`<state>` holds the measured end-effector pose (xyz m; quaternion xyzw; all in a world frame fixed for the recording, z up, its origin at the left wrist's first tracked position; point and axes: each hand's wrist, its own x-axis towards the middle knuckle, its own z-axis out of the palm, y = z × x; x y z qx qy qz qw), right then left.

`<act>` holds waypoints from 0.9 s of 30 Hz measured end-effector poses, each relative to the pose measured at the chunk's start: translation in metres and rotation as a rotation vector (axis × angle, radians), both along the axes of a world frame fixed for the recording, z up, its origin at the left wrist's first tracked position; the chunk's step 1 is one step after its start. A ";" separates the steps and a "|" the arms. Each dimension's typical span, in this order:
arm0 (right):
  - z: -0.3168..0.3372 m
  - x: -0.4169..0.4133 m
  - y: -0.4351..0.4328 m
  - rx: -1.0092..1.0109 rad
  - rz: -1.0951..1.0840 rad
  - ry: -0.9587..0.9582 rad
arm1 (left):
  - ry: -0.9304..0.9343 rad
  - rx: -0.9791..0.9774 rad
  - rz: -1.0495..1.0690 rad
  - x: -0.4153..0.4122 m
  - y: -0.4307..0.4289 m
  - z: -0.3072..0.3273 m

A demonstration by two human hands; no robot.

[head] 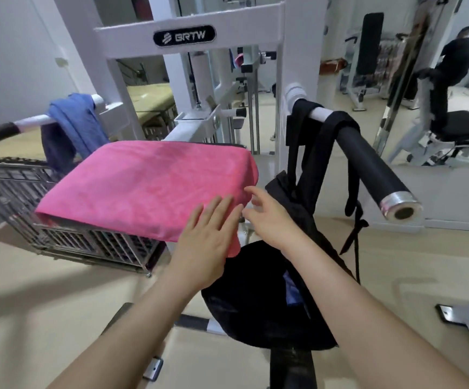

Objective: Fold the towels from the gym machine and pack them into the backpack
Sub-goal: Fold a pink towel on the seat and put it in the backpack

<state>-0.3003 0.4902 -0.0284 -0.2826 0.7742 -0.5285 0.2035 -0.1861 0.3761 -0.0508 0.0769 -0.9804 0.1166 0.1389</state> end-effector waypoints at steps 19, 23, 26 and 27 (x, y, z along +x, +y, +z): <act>0.010 -0.043 -0.067 -0.683 -0.609 -0.531 | 0.316 0.948 -0.284 0.026 -0.050 0.025; 0.031 -0.042 -0.070 -0.655 -0.640 -0.309 | 0.232 1.173 -0.324 0.035 -0.052 0.033; 0.055 -0.037 -0.076 -0.650 -0.618 -0.167 | 0.257 1.312 -0.301 0.040 -0.050 0.042; 0.063 -0.033 -0.081 -0.654 -0.589 -0.140 | 0.292 1.384 -0.279 0.043 -0.052 0.048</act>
